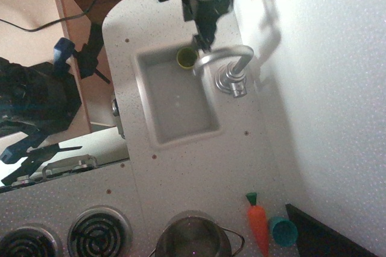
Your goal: Turn faucet right
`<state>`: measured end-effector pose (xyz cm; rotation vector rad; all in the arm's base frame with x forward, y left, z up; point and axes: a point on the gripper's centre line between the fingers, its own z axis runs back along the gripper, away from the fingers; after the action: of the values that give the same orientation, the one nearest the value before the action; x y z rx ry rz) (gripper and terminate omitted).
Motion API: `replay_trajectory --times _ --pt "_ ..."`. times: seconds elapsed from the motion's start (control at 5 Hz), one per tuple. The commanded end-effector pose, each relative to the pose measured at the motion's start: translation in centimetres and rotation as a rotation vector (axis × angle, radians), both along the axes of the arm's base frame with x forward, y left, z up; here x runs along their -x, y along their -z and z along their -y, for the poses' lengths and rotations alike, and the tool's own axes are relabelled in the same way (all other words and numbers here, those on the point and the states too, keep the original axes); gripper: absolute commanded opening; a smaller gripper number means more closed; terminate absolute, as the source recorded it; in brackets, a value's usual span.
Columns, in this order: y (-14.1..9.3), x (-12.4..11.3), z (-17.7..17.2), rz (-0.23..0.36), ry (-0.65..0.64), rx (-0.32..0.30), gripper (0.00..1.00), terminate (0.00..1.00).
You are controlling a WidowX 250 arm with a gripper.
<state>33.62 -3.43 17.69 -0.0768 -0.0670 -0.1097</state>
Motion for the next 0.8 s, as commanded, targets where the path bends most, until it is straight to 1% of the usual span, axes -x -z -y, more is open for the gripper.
replay_trajectory --times 0.0,0.2,0.6 --pt "-2.8 0.0 3.2 0.088 0.043 0.059 1.00 0.00" --pt "-2.8 0.6 4.8 0.076 0.074 0.085 1.00 0.00" --pt "-1.9 2.2 6.7 0.021 0.111 0.055 1.00 0.00"
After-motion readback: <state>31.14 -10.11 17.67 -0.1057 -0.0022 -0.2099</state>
